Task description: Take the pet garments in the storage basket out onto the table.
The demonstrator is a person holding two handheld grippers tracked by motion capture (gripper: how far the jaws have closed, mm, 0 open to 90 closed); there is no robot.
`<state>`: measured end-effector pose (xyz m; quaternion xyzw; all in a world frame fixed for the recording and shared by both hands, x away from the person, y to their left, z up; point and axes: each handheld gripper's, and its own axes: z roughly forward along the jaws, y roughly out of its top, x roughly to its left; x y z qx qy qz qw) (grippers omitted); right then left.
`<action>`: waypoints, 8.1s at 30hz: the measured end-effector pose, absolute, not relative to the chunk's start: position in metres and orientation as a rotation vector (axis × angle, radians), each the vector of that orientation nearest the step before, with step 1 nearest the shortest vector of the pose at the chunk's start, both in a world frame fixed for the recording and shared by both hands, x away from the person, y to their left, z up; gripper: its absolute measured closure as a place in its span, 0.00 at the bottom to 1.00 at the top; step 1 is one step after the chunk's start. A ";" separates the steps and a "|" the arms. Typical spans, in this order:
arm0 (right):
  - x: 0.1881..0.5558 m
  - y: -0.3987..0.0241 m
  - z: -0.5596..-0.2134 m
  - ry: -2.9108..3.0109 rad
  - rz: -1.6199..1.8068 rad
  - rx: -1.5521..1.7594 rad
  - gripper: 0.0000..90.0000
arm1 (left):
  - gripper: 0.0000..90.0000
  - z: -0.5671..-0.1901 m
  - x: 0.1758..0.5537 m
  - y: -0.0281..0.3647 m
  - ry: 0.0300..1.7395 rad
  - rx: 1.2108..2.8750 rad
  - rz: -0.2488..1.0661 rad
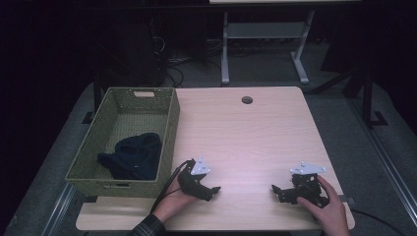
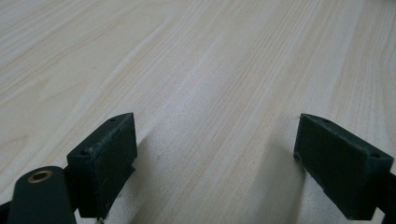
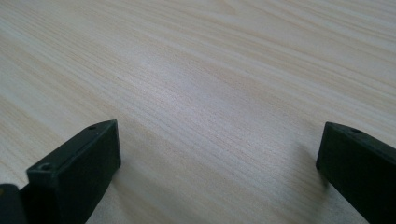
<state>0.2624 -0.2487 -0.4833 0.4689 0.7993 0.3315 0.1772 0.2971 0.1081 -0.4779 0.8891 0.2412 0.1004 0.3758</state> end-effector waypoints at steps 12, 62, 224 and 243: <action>0.262 -0.249 -0.483 2.262 0.938 1.328 0.00 | 0.14 -0.478 0.297 0.107 0.625 2.274 0.261; 0.262 -0.248 -0.483 2.261 0.940 1.334 0.00 | 0.15 -0.454 0.310 0.109 0.704 2.230 0.255; 0.263 -0.249 -0.483 2.262 0.938 1.327 0.00 | 0.16 -0.352 0.346 0.226 0.879 2.095 0.364; 0.263 -0.249 -0.483 2.262 0.939 1.327 0.00 | 0.16 -0.350 0.346 0.269 0.976 2.064 0.421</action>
